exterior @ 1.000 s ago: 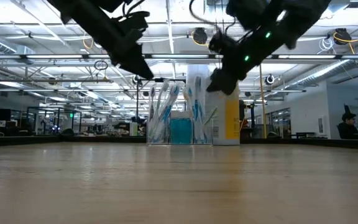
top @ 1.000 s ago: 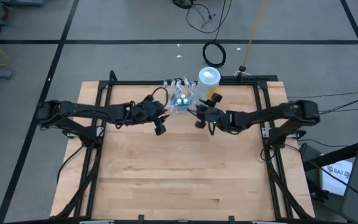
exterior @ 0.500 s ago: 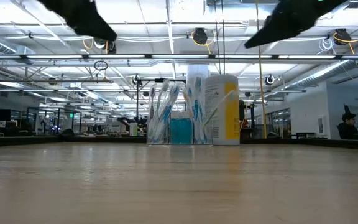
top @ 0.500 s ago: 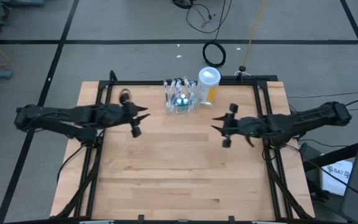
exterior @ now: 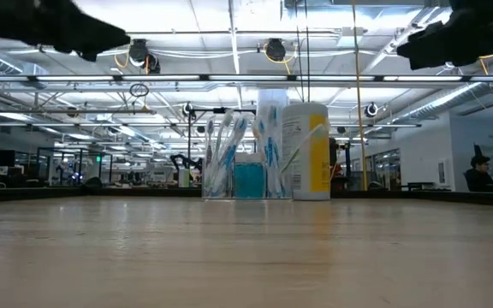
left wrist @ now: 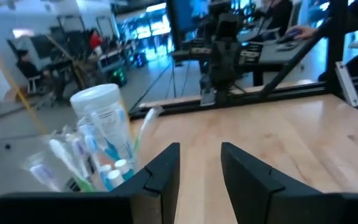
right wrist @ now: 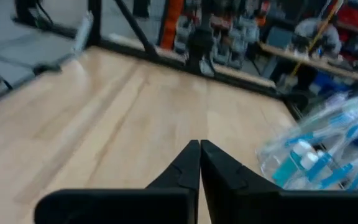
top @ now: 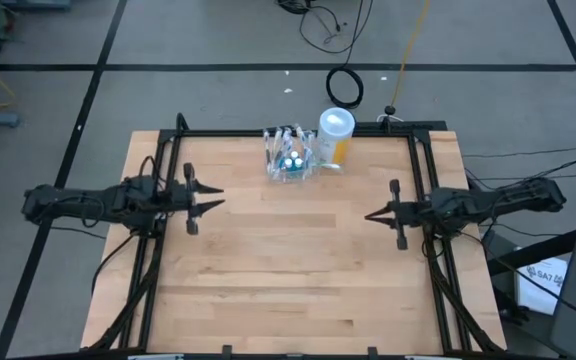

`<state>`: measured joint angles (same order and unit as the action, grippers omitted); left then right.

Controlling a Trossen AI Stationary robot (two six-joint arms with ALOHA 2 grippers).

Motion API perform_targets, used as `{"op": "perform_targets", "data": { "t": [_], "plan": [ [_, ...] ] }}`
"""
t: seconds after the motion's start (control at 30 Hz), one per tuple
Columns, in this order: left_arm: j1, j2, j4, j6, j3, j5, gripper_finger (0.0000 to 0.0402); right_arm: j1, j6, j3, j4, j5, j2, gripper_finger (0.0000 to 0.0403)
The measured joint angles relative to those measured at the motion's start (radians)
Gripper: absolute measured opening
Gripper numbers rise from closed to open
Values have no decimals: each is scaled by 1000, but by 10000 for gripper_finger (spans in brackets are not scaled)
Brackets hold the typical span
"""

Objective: Pick & Place toothbrushing station
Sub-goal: Return to Home Position

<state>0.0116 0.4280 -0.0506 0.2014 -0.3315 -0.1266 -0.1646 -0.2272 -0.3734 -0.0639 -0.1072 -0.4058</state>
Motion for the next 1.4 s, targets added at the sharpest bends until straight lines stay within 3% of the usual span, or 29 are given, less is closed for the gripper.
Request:
{"op": "perform_targets", "data": {
  "t": [0.23, 0.4, 0.57, 0.67, 0.77, 1.07, 1.4],
  "plan": [
    [-12, -122, -210, -6, 209, 4, 122, 1, 9, 156, 84, 22, 167, 1],
    [-36, -197, -222, -96, 267, 9, 122, 1, 18, 238, 105, 163, 274, 1],
    [-37, -240, -215, -130, 316, 23, 122, 1, 67, 264, 88, 178, 366, 1],
    [-33, -247, -186, -180, 317, 24, 122, 1, 52, 295, 105, 286, 404, 1],
    [-14, -246, -186, -181, 317, 32, 122, 0, 31, 322, 121, 346, 401, 1],
    [5, -245, -131, -264, 317, 42, 122, 1, 82, 356, 133, 317, 379, 4],
    [5, -245, -125, -133, 317, 39, 122, 1, 84, 358, 152, 319, 375, 4]
  ]
}}
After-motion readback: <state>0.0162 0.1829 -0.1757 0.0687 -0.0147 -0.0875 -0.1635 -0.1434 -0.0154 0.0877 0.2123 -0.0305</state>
